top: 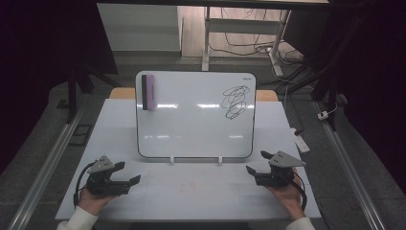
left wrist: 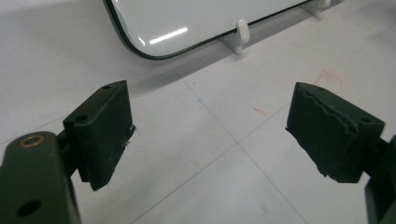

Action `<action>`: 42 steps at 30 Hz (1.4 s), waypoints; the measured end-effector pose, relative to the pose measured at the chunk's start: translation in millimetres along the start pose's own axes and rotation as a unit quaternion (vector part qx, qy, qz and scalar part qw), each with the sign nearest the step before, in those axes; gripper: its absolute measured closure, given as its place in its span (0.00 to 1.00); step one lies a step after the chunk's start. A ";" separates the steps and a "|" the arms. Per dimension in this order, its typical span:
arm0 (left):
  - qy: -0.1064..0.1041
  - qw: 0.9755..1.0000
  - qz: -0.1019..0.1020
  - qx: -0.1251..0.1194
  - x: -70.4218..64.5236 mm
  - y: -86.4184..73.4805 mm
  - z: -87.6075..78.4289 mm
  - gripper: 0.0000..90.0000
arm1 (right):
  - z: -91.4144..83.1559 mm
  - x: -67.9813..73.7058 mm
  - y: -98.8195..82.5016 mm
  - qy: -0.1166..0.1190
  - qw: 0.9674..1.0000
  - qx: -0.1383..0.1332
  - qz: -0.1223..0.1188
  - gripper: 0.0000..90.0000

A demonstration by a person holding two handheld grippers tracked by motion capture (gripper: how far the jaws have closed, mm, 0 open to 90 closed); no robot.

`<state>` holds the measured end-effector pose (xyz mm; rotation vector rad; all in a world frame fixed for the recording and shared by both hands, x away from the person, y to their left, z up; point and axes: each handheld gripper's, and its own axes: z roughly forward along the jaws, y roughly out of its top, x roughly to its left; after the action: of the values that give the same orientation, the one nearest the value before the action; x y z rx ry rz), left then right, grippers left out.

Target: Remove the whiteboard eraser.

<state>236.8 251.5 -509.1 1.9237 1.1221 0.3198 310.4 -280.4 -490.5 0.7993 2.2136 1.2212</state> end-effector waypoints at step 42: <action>0.026 0.997 0.018 -0.065 15.0 170.4 -6.3 0.27 | 5.0 5.2 3.2 -0.008 1.000 0.000 -0.007 0.24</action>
<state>341.0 229.0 -375.2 1.8310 1.0745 0.4538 310.8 -272.4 -490.8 0.7908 2.2026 1.2045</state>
